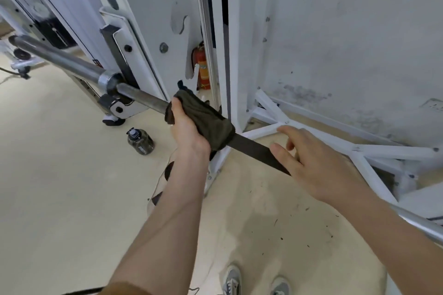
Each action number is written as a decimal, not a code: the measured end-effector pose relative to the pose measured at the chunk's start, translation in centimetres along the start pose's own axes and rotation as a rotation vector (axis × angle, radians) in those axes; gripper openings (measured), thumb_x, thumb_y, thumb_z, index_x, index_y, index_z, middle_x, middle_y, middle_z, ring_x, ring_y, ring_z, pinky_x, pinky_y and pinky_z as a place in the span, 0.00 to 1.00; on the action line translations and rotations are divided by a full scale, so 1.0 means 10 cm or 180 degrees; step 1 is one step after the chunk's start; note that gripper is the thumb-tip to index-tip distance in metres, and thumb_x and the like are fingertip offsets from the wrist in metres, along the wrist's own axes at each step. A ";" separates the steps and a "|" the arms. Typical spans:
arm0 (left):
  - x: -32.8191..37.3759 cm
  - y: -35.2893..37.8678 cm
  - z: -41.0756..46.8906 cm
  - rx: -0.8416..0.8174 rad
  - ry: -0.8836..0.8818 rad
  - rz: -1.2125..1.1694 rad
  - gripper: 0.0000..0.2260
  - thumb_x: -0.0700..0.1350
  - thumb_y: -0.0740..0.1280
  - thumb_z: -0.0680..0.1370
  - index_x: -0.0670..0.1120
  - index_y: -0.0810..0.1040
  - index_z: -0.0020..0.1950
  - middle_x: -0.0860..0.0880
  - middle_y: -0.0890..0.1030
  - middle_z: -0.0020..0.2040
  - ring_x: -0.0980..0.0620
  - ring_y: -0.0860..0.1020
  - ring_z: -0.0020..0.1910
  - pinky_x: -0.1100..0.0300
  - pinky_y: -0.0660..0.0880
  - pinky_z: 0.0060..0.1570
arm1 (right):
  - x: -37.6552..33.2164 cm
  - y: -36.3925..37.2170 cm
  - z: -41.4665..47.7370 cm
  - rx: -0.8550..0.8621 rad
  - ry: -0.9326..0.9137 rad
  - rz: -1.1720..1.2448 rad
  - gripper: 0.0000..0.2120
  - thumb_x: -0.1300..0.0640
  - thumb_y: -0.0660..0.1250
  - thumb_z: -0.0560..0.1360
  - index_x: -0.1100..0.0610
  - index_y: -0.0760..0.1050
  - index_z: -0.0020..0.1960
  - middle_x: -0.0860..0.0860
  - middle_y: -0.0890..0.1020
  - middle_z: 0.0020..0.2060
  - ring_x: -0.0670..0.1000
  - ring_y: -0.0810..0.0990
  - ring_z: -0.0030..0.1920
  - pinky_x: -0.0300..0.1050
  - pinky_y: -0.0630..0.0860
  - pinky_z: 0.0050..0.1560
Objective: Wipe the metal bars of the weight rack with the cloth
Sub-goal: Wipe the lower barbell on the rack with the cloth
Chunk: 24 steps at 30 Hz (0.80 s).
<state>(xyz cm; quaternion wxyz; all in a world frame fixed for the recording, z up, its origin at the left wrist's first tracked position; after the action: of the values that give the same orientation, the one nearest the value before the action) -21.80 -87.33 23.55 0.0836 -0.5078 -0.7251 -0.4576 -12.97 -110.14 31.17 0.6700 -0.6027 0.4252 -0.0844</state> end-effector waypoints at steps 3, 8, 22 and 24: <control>-0.53 0.10 -0.48 -0.0486 -0.0238 0.0211 0.24 0.62 0.69 0.73 0.48 0.77 0.62 0.42 0.82 0.58 0.42 0.82 0.55 0.41 0.78 0.54 | -0.05 0.04 -0.01 -0.0031 -0.0214 -0.0174 0.35 0.29 0.42 0.72 0.42 0.54 0.75 0.44 0.70 0.63 0.49 0.77 0.51 0.50 0.76 0.49; -1.17 0.11 -1.30 -0.1291 -0.0761 0.1106 0.14 0.54 0.62 0.81 0.46 0.79 0.57 0.44 0.84 0.54 0.48 0.82 0.55 0.46 0.77 0.58 | -0.07 0.09 0.06 -0.0495 -0.0202 0.0707 0.28 0.31 0.48 0.75 0.36 0.57 0.74 0.39 0.72 0.66 0.43 0.72 0.65 0.48 0.70 0.64; 0.78 0.29 -0.34 -0.0664 0.3989 0.5434 0.10 0.49 0.63 0.78 0.46 0.82 0.51 0.46 0.79 0.48 0.45 0.72 0.51 0.57 0.65 0.50 | -0.26 -0.95 0.18 0.1782 0.0237 0.2420 0.10 0.53 0.64 0.80 0.51 0.82 0.43 0.51 0.83 0.39 0.51 0.81 0.42 0.48 0.79 0.44; 0.71 0.32 -0.27 -0.0585 0.4284 0.5726 0.14 0.51 0.59 0.79 0.47 0.82 0.50 0.46 0.80 0.48 0.42 0.72 0.51 0.52 0.67 0.50 | -0.37 -0.80 0.33 0.1283 0.0282 0.3265 0.07 0.55 0.66 0.79 0.47 0.82 0.48 0.48 0.83 0.45 0.47 0.82 0.47 0.41 0.78 0.43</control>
<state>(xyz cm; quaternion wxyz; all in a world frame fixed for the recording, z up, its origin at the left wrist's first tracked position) -23.46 -84.45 31.06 0.7193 -0.5000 0.1334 -0.4634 -9.86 -107.50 39.62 0.7088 -0.1741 0.6675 0.1478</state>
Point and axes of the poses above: each hand's wrist, its own z-axis towards the middle knuckle, its own y-axis out of the palm, x = y × z, the point moved 8 cm from there along z, towards the middle knuckle
